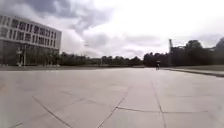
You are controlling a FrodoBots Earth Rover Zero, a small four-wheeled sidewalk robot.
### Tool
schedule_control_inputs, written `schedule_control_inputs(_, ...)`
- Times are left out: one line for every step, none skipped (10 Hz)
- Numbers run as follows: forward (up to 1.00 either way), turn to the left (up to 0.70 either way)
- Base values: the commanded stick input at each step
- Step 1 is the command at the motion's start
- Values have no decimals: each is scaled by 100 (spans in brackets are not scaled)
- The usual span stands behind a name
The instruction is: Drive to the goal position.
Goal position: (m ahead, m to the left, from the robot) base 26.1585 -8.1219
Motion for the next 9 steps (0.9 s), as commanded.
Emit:
schedule_control_inputs(70, -14)
schedule_control_inputs(70, 0)
schedule_control_inputs(70, 0)
schedule_control_inputs(70, 0)
schedule_control_inputs(70, 0)
schedule_control_inputs(70, 0)
schedule_control_inputs(70, 0)
schedule_control_inputs(70, 0)
schedule_control_inputs(70, 0)
